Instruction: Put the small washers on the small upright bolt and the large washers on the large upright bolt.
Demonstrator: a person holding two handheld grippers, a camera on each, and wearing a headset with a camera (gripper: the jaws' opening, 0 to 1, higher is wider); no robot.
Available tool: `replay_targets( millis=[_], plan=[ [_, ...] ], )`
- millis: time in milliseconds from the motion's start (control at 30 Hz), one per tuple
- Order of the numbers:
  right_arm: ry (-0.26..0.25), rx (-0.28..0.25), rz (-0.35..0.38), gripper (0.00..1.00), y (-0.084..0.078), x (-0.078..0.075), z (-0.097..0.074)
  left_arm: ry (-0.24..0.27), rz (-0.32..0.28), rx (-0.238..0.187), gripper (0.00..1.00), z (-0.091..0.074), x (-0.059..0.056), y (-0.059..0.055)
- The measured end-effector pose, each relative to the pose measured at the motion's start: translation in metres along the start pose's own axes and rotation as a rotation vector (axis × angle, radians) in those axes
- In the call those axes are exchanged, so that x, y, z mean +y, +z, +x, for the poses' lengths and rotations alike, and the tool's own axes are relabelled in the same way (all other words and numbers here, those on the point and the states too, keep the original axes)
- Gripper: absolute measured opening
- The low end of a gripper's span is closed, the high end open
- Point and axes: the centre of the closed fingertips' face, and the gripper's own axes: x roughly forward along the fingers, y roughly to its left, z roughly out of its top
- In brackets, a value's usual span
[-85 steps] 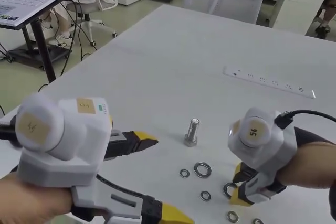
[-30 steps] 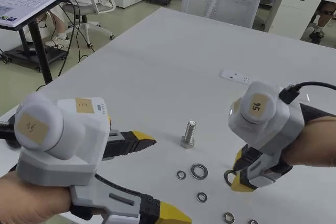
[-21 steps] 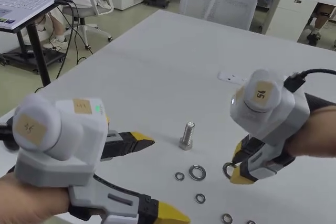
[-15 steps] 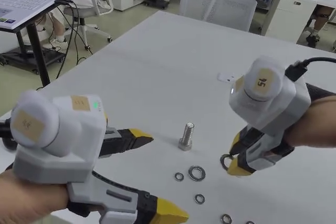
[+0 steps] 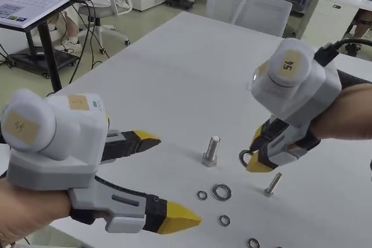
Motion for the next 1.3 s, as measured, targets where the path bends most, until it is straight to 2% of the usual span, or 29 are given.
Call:
replay_targets(
  millis=[333, 567, 800, 1067, 1300],
  plan=[
    [-0.016, -0.013, -0.039, 0.24, 0.021, -0.021, -0.002, 0.031, 0.003, 0.008, 0.84, 0.001, 0.013, -0.004],
    [-0.022, -0.025, -0.057, 0.23, 0.035, -0.035, 0.002, 0.057, -0.013, -0.003, 0.84, -0.001, 0.023, -0.007],
    [-0.008, -0.010, -0.073, 0.23, 0.041, -0.046, 0.012, 0.060, -0.026, -0.003, 0.83, 0.000, 0.025, -0.010],
    [0.019, 0.005, -0.085, 0.23, 0.044, -0.052, 0.026, 0.060, -0.035, 0.005, 0.83, 0.001, 0.026, -0.013],
    [0.047, 0.025, -0.101, 0.23, 0.046, -0.050, 0.038, 0.066, -0.044, 0.013, 0.83, 0.001, 0.027, -0.017]
  ],
)
